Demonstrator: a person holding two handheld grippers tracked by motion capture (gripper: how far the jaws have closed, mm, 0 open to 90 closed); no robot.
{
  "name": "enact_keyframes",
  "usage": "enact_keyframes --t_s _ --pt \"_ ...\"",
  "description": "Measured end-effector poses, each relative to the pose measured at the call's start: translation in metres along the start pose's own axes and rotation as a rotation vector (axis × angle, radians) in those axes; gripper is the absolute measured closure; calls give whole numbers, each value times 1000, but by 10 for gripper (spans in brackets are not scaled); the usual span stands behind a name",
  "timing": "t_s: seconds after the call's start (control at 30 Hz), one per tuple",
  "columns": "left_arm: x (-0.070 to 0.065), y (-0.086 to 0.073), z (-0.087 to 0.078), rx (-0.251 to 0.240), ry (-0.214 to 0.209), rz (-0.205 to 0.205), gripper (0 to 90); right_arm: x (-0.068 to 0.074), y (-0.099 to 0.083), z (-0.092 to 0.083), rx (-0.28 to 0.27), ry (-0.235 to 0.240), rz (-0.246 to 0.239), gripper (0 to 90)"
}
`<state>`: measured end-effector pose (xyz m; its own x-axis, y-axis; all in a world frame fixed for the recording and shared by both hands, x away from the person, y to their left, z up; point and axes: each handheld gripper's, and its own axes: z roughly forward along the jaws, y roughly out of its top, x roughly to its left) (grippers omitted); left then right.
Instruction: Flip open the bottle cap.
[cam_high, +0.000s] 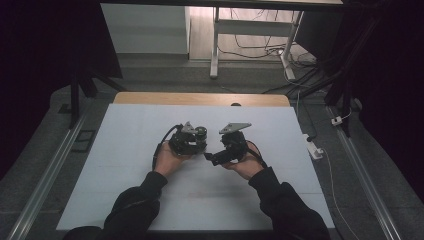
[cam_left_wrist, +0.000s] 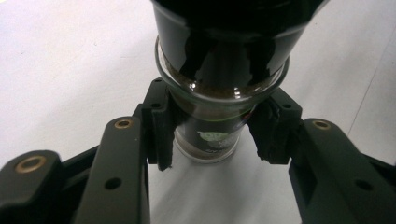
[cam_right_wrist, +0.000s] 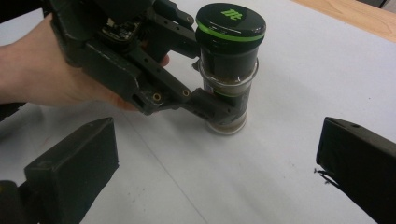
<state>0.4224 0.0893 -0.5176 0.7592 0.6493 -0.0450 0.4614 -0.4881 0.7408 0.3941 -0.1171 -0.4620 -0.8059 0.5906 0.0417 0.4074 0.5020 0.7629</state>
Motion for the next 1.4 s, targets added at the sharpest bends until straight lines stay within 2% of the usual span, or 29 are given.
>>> enact_keyframes --t_s 0.2,0.37,0.47,0.53,0.63,0.67,0.7,0.93,1.07,1.4 --pt "0 0 0 0 -1 -2 540 1 2 10 17 -15 -14 2" --pt "0 0 0 -1 -1 -3 540 0 4 10 -2 -24 -23 98" --pt "0 0 0 0 -2 -2 540 -1 5 7 -18 -31 -36 202" --pt "0 0 0 0 -2 -2 540 -3 7 5 -25 -11 -35 321" --pt "0 0 0 -1 -2 -3 540 -4 8 5 -27 -3 -39 443" --pt "0 0 0 -1 -2 -3 540 -4 10 5 -27 7 -43 522" --pt "0 0 0 -1 -2 -3 540 -4 10 5 -27 7 -43 522" --pt "0 0 0 -2 1 -1 540 -3 16 10 -11 66 -45 766" --pt "0 0 0 -1 1 0 540 -2 18 13 -6 77 -63 886" --pt "0 -1 0 -5 1 0 540 -4 24 17 -8 87 -55 898"
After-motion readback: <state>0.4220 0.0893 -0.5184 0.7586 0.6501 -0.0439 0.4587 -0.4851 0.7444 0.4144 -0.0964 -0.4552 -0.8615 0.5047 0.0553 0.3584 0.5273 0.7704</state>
